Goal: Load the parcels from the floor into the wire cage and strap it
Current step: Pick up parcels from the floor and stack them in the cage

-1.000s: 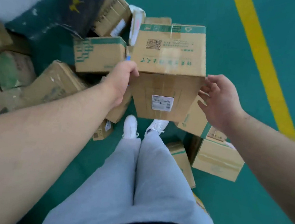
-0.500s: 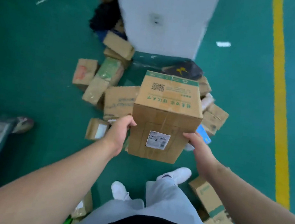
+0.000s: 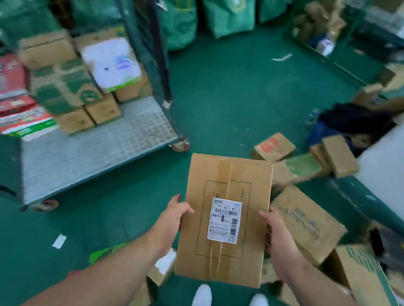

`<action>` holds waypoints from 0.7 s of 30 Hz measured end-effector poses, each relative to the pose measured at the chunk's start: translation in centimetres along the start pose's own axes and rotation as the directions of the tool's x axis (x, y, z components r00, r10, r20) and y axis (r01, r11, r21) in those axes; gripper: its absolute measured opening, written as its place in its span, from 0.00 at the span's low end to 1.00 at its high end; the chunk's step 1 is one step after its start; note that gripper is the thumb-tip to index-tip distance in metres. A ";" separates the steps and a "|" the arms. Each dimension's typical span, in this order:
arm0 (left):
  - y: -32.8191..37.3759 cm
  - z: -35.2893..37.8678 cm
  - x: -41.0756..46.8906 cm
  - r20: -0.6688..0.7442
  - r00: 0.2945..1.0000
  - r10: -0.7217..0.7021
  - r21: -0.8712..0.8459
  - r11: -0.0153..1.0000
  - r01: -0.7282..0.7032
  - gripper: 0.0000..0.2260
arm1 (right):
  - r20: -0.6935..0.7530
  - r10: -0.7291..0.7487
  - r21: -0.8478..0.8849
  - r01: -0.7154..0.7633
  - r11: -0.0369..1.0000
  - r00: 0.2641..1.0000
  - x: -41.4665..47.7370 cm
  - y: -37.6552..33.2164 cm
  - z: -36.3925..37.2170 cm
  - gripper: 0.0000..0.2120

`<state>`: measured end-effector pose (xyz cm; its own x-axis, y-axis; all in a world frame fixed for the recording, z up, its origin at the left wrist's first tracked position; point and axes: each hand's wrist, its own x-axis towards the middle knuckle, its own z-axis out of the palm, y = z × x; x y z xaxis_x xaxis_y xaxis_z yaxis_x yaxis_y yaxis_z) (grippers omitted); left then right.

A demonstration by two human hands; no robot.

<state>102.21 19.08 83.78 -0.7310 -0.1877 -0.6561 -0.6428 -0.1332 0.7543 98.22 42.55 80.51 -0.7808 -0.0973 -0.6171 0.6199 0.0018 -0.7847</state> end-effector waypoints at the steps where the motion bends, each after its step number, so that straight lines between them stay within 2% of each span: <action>1: 0.3 -1.3 -0.2 -0.033 0.999 -0.009 -0.020 1.000 0.008 0.26 | -0.003 0.011 -0.034 -0.011 0.999 1.000 0.7 -0.7 1.4 0.18; 3: 1.0 -3.9 0.1 -0.088 0.996 -0.011 -0.079 0.997 0.004 0.18 | 0.022 0.033 -0.114 -0.031 0.993 0.999 2.4 -2.2 4.4 0.24; 5: 1.6 -6.1 0.9 -0.144 0.989 -0.030 -0.156 0.988 0.007 0.14 | 0.088 0.036 -0.169 -0.020 0.985 0.995 3.9 -3.8 7.1 0.19; 8: 2.6 -8.3 3.0 -0.219 0.974 -0.063 -0.242 0.970 0.009 0.13 | 0.173 0.033 -0.222 0.007 0.975 0.984 6.3 -6.4 10.3 0.08; 10: 3.5 -9.3 4.4 -0.267 0.960 -0.083 -0.280 0.960 0.006 0.13 | 0.207 0.057 -0.252 -0.003 0.968 0.977 8.6 -7.8 11.8 0.06; 11: 4.3 -9.8 5.4 -0.292 0.952 -0.091 -0.293 0.956 0.002 0.14 | 0.217 0.070 -0.271 -0.008 0.962 0.974 10.0 -8.7 12.9 0.07; 14: 5.9 -10.9 8.5 -0.345 0.928 -0.144 -0.354 0.935 0.013 0.19 | 0.251 0.088 -0.328 -0.001 0.945 0.964 14.4 -10.9 15.1 0.17; 17: 8.6 -11.9 11.1 -0.345 0.922 -0.177 -0.397 0.918 0.028 0.29 | 0.316 0.106 -0.370 0.019 0.929 0.943 18.2 -14.4 17.2 0.15; 20: 11.2 -12.5 13.4 -0.387 0.913 -0.131 -0.379 0.925 -0.028 0.15 | 0.372 0.120 -0.415 0.049 0.909 0.920 21.5 -18.2 19.6 0.16; 21: 11.8 -12.8 14.1 -0.407 0.904 -0.128 -0.379 0.925 -0.040 0.14 | 0.390 0.117 -0.436 0.071 0.897 0.913 22.4 -19.1 20.3 0.18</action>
<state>87.23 2.39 83.73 -0.4858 -0.5488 -0.6803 -0.4784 -0.4844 0.7324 70.48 20.16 82.88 -0.6103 -0.4768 -0.6326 0.4668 0.4288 -0.7735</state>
